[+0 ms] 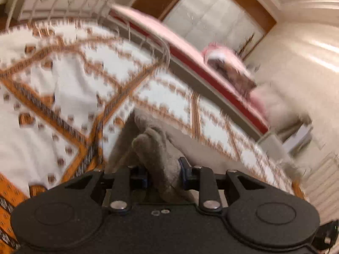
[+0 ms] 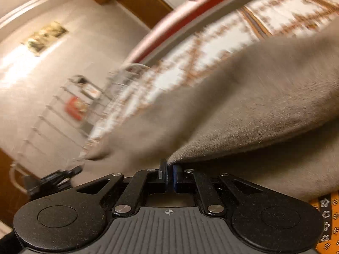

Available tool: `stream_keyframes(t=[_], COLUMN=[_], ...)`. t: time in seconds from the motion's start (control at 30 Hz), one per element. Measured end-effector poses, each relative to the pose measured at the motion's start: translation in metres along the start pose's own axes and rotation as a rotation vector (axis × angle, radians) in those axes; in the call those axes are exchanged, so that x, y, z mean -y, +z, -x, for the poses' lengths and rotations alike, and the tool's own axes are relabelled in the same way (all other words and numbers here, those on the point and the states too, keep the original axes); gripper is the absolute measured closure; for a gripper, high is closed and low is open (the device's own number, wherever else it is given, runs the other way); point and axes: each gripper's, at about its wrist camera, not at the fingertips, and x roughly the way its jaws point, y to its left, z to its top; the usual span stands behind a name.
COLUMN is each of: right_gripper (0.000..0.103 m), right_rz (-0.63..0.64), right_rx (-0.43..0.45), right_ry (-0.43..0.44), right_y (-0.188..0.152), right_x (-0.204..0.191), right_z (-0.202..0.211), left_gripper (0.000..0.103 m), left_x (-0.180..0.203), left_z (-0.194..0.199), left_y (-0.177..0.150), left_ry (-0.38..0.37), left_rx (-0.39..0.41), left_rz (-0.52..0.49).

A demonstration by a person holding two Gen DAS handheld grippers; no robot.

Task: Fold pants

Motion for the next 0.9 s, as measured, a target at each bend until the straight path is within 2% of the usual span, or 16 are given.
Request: stream_keyframes(t=[0.03,0.07,0.1,0.13,0.17,0.23,0.37,0.43,0.47,0.5,0.53,0.6,0.63,0.73,0.83,0.9], right_gripper=[0.098,0.098,0.098,0.098,0.098,0.098,0.097,0.094,0.092,0.092,0.092,0.092,0.092,0.091,0.091,0.09], right_rz=[0.013,0.024,0.038,0.04,0.008,-0.068,-0.045,-0.019,-0.005,0.007,0.019,0.051,0.047,-0.013,-0.158,-0.268], right_rx=[0.004,-0.007,-0.046,-0.104,-0.133,-0.103,-0.117,-0.115,-0.121,-0.128,-0.134,-0.112,-0.089,-0.017,0.063,0.095], right_ry=[0.016,0.009,-0.033,-0.089,-0.097,-0.046,-0.054,-0.055,-0.061,-0.073,-0.089,-0.111,-0.122,-0.189,-0.277,-0.294], right_y=[-0.001,-0.003,-0.008,-0.013,-0.019,-0.021,-0.018,-0.015,-0.014,-0.011,-0.008,0.004,0.011,0.034,0.055,0.063], right_x=[-0.004,-0.005,-0.001,0.004,0.015,0.026,0.02,0.015,0.013,0.011,0.01,0.006,0.012,0.037,0.079,0.106], right_z=[0.004,0.003,-0.004,-0.014,-0.02,-0.014,-0.01,-0.003,0.002,0.004,0.011,0.033,0.05,0.092,0.121,0.132], left_gripper=[0.086,0.086,0.086,0.086,0.084,0.082,0.075,0.053,0.046,0.028,0.027,0.03,0.031,0.031,0.029,0.029], left_x=[0.0,-0.002,-0.004,-0.006,-0.006,-0.01,-0.002,0.006,0.012,0.016,0.022,0.035,0.043,0.067,0.087,0.091], left_z=[-0.001,-0.008,-0.019,-0.025,-0.023,-0.019,-0.017,-0.007,-0.001,0.005,0.011,0.023,0.028,0.037,0.016,-0.01], left_y=[0.0,-0.003,-0.01,-0.018,-0.019,-0.015,-0.015,-0.014,-0.014,-0.013,-0.014,-0.015,-0.015,-0.015,-0.018,-0.022], left_ry=[0.012,0.045,0.093,0.112,0.105,0.091,0.112,0.164,0.193,0.249,0.325,0.403,0.398,0.281,0.206,0.21], left_rx=[-0.007,-0.05,-0.137,-0.172,-0.155,-0.146,-0.132,-0.097,-0.082,-0.069,-0.054,-0.022,0.003,0.037,-0.018,-0.095], left_rz=[-0.01,-0.025,-0.039,-0.057,-0.066,-0.016,-0.048,-0.07,-0.083,-0.099,-0.127,-0.184,-0.21,-0.266,-0.291,-0.284])
